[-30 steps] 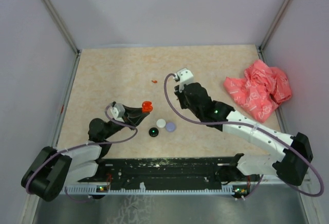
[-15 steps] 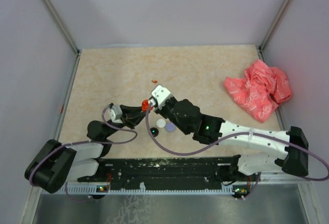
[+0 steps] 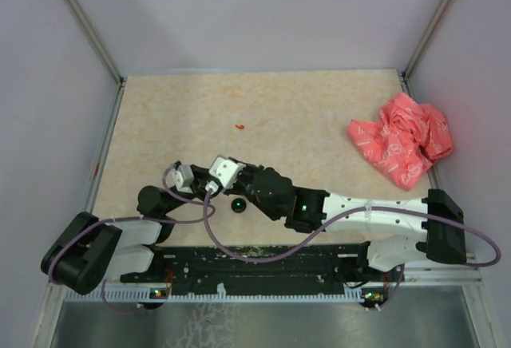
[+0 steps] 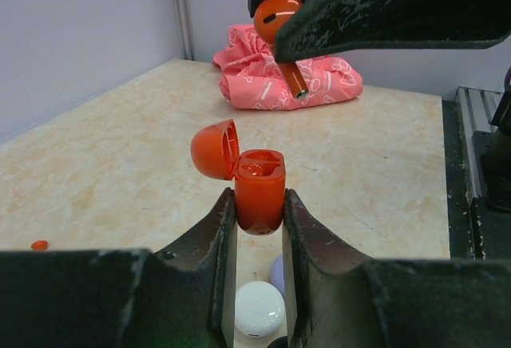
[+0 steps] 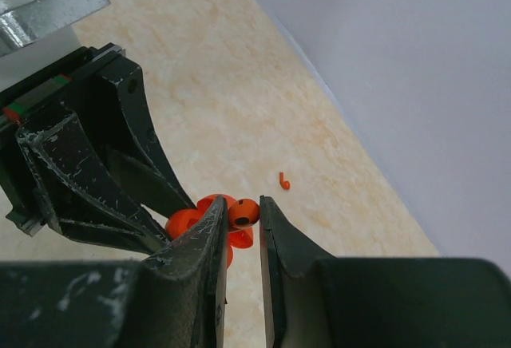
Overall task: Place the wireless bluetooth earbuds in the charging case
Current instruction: Place the earbud in the charging case.
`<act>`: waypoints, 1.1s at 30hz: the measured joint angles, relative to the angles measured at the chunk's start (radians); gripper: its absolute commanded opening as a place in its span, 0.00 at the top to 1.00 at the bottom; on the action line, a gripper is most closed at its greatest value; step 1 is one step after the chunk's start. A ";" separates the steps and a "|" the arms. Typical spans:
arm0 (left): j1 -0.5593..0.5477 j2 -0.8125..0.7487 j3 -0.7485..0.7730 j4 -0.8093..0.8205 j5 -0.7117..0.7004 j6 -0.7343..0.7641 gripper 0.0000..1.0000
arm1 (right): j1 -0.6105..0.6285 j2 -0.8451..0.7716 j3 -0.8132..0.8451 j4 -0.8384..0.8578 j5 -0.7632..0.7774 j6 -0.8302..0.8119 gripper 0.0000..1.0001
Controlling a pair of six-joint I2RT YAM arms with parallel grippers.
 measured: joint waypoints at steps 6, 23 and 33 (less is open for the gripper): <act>0.000 -0.012 0.000 0.000 0.004 -0.005 1.00 | 0.010 0.022 0.000 0.004 0.026 -0.027 0.91; 0.000 -0.051 0.000 0.000 0.008 -0.021 1.00 | 0.024 0.077 -0.007 0.014 0.086 -0.074 0.91; -0.001 -0.089 -0.002 -0.001 -0.003 -0.021 1.00 | 0.050 0.077 -0.006 0.044 0.105 -0.116 0.90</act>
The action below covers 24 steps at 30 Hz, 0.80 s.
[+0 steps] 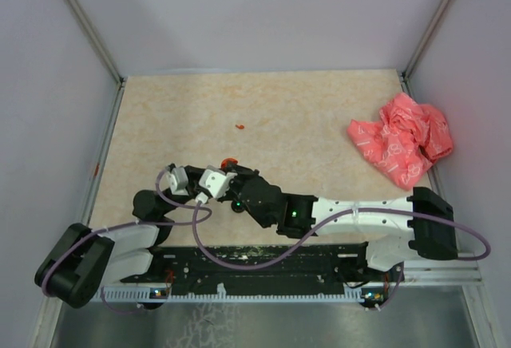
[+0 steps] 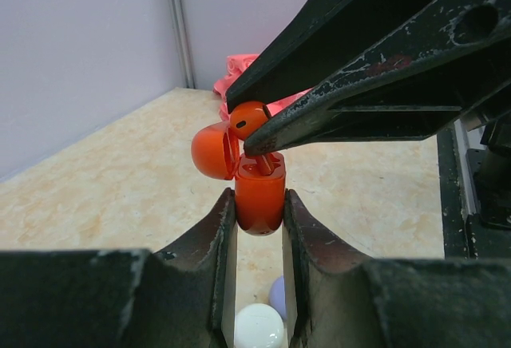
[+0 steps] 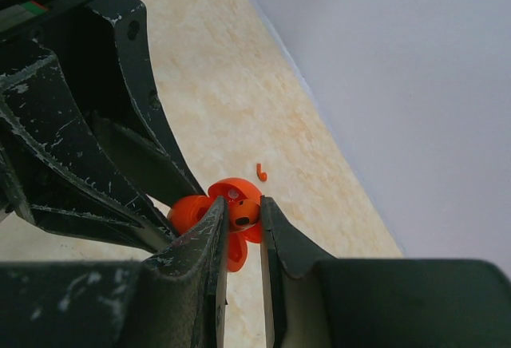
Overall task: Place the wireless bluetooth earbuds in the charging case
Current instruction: Place the earbud in the charging case.
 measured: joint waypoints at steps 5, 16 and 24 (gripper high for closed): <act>-0.002 -0.030 -0.001 -0.015 -0.010 0.000 1.00 | 0.007 -0.003 0.001 0.011 -0.003 -0.007 0.89; -0.004 -0.072 -0.001 -0.058 -0.047 -0.015 1.00 | 0.007 -0.010 0.023 -0.030 -0.058 0.012 0.89; -0.004 -0.074 -0.001 -0.071 -0.072 -0.044 1.00 | 0.008 -0.009 0.034 -0.068 -0.070 0.060 0.87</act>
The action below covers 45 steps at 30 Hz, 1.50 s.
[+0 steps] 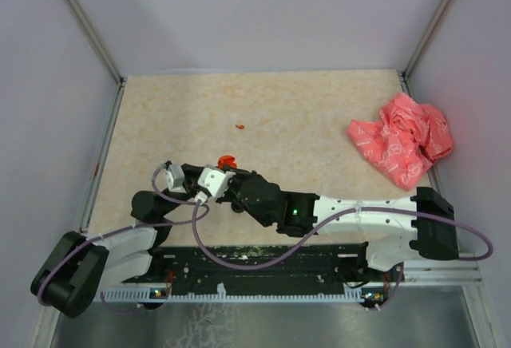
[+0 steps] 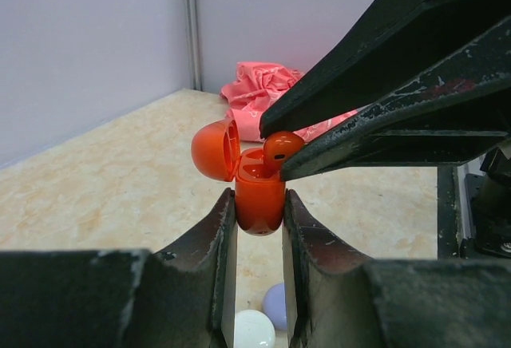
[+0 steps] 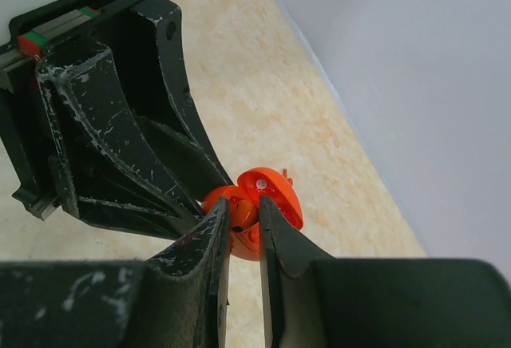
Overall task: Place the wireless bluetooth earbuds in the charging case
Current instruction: Place the earbud in the charging case, then move the earbud to the center of the board.
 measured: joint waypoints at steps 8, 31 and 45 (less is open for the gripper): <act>0.000 0.009 0.000 0.022 -0.010 -0.004 1.00 | -0.001 0.022 0.053 -0.056 0.027 0.104 0.73; 0.000 0.122 -0.018 0.071 -0.101 0.000 1.00 | -0.108 0.036 0.253 -0.322 -0.100 0.472 0.48; 0.000 0.068 -0.044 0.068 -0.110 0.000 1.00 | -0.295 -0.081 0.176 -0.422 -0.325 0.535 0.48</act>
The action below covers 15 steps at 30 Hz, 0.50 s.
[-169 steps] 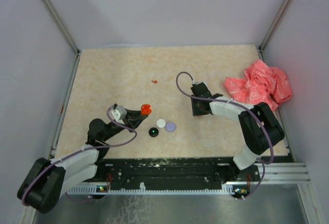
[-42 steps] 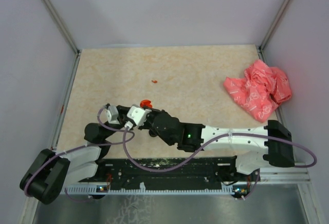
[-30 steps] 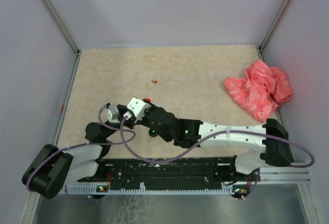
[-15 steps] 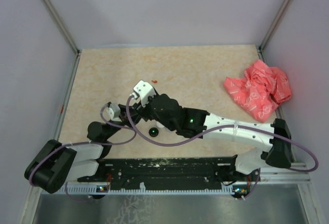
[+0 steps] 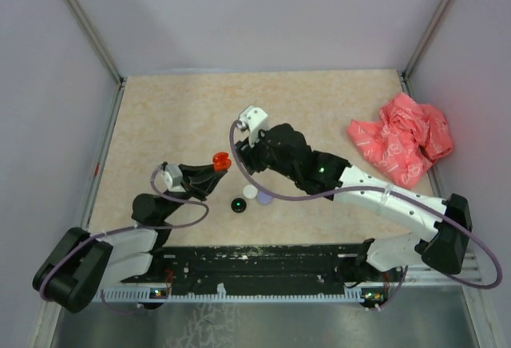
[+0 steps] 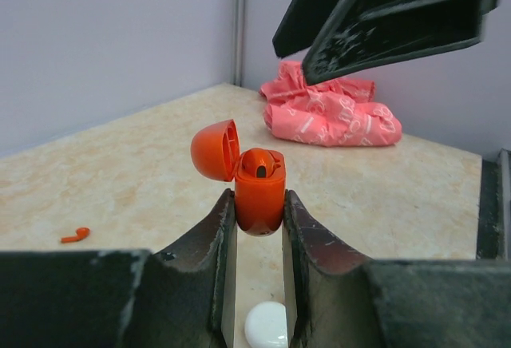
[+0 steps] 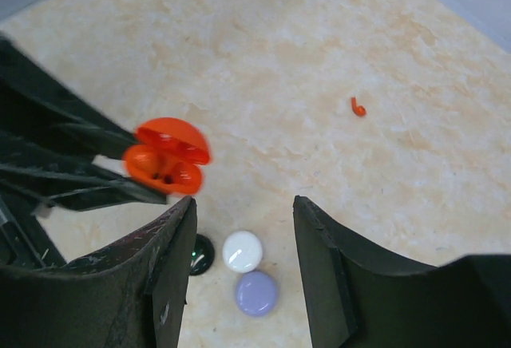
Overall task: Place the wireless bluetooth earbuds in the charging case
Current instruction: Move the earbud to the center of the board.
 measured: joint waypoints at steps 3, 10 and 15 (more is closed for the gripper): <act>0.000 -0.074 -0.002 -0.053 -0.048 0.010 1.00 | -0.116 0.000 -0.022 0.014 -0.067 0.028 0.49; 0.000 -0.275 -0.001 -0.325 -0.208 0.076 1.00 | -0.311 0.143 -0.069 0.157 -0.145 0.065 0.53; 0.001 -0.295 -0.001 -0.445 -0.296 0.111 1.00 | -0.376 0.363 -0.057 0.288 -0.140 0.111 0.54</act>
